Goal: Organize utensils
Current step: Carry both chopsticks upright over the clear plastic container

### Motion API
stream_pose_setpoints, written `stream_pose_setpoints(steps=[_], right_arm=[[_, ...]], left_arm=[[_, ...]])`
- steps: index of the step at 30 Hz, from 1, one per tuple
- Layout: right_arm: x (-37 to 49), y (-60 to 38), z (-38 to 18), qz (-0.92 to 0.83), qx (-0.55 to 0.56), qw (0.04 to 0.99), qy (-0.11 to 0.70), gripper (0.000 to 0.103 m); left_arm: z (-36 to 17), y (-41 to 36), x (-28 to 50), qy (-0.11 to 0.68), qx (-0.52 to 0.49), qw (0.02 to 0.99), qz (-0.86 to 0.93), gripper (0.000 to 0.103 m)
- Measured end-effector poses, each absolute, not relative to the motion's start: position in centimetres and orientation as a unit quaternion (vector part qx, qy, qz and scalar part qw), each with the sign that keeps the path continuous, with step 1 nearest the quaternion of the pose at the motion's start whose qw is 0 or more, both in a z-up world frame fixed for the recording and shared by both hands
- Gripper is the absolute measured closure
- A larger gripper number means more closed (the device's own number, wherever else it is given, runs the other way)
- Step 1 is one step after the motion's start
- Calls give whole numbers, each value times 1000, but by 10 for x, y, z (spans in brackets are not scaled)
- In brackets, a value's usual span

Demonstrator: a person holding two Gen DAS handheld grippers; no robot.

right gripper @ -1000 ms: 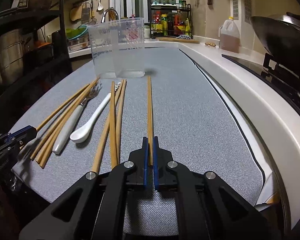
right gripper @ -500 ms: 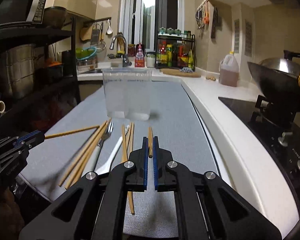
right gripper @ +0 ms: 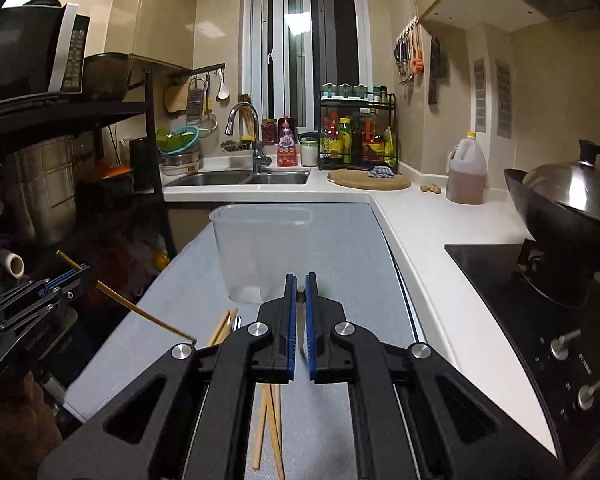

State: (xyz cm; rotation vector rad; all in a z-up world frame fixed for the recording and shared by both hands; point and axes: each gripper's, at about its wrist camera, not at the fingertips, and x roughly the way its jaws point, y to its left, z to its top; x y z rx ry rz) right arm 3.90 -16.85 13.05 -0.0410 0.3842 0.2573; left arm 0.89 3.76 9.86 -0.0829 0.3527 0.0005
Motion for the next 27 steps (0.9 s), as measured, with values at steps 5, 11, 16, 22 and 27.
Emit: stream_pose_setpoints(steps=[5,11,16,22,27], right_arm=[[65,-161,153,137,-11,968,210,98],[93,-156,176,138,-2,964,229,99],[113,-152,214,145,5,965,219,99],[136,-147,277,171,22,969,179,99],[153,-140,309,176,16,974,144,99]], left_arm=[[122,45,33,189,-47,981,-10,97],[147,50,59,217,-58,974,-22,97],[179,57,86,221,-69,972,-32,97],[224,61,126,213,-81,972,-51,97],[252,56,156,189,-79,977,-58,97]])
